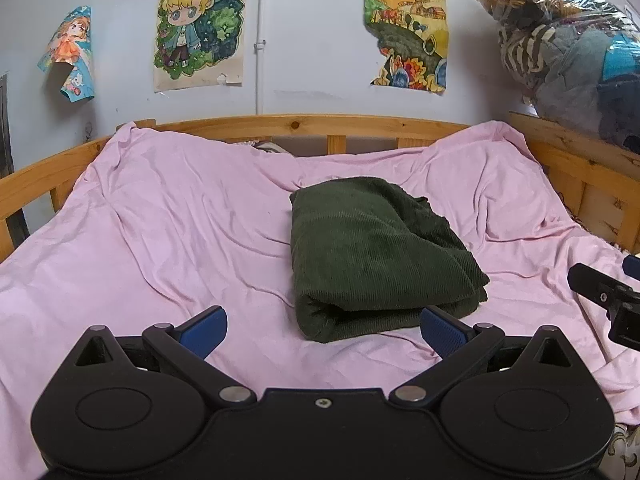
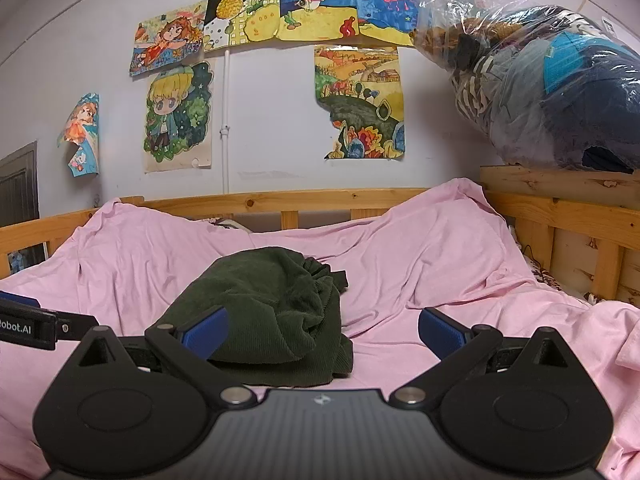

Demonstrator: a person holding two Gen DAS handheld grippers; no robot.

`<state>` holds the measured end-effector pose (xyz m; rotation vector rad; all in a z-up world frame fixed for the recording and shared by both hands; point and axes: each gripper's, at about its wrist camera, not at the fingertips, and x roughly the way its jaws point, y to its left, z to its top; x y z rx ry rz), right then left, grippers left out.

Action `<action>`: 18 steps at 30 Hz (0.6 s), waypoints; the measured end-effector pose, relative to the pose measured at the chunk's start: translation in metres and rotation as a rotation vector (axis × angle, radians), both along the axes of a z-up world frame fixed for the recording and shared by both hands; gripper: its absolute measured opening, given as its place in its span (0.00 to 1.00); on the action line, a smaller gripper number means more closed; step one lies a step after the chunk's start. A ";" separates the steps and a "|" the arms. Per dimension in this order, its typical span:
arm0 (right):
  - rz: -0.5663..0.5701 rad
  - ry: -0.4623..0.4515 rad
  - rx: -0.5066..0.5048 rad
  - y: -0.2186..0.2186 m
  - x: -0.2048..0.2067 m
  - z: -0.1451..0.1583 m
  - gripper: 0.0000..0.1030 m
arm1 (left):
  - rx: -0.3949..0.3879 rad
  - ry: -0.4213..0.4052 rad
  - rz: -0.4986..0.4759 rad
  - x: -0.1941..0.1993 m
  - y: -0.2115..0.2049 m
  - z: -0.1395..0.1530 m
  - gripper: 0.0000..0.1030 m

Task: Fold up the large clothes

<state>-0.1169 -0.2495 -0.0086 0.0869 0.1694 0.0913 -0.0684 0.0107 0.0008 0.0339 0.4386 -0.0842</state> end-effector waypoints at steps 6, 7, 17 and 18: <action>-0.002 0.006 -0.004 -0.002 0.001 0.000 1.00 | 0.033 -0.001 0.016 0.000 0.000 0.000 0.99; -0.002 0.007 -0.005 -0.002 0.001 0.000 1.00 | 0.037 0.000 0.017 0.000 0.000 0.000 0.99; 0.004 0.028 -0.002 -0.003 0.004 -0.003 1.00 | 0.044 0.006 0.020 0.000 0.000 0.000 0.99; 0.006 0.036 0.003 -0.003 0.005 -0.002 1.00 | 0.043 0.008 0.019 0.000 0.000 0.000 0.99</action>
